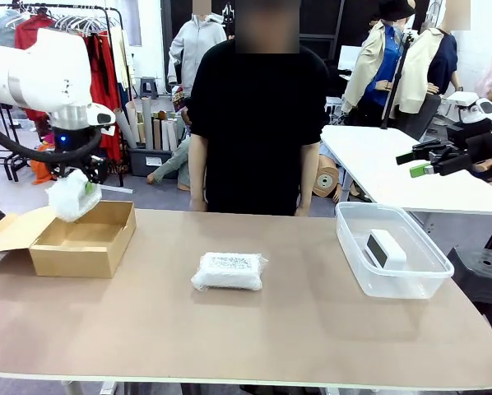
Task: Separate and place wrapped and unwrapped clocks.
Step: If the picked Digital clock is wrapped, place it in the Package Box ; if not, place it in the Organizing box.
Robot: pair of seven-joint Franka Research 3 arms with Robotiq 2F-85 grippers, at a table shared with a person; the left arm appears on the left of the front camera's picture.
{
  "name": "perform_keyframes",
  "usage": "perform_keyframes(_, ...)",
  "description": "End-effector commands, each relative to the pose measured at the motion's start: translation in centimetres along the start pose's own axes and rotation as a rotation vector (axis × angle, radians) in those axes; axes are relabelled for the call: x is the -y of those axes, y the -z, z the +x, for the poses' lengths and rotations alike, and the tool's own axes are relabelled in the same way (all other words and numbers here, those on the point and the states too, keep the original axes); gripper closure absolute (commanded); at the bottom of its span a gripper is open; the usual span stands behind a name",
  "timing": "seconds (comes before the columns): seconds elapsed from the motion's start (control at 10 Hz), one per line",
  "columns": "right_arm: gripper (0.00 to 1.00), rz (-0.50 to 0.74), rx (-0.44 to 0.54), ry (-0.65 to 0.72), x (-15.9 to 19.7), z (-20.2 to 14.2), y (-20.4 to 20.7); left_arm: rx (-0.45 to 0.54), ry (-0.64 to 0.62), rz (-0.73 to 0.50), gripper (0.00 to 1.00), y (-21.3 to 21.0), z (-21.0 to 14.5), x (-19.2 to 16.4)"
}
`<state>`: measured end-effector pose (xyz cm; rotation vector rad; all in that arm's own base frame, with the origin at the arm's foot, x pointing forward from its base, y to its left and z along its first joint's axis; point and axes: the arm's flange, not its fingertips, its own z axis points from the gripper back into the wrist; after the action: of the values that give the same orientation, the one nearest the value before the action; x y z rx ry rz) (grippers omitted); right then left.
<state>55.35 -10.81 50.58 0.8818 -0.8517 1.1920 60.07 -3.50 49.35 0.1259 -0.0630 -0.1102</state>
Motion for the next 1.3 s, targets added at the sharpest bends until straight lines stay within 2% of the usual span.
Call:
perform_keyframes(0.0,0.00,0.001,-0.004,0.002,-0.1,0.2,0.0,0.002,-0.010,-0.016,1.00,1.4,-0.6,-0.1)
perform_keyframes(0.5,0.00,0.001,-0.004,0.002,-0.1,0.2,0.0,0.044,-0.061,0.085,1.00,8.3,1.1,0.4)
perform_keyframes(1.2,0.00,0.001,-0.004,0.002,-0.1,0.2,0.0,-0.014,-0.063,0.045,1.00,12.5,3.3,1.1)
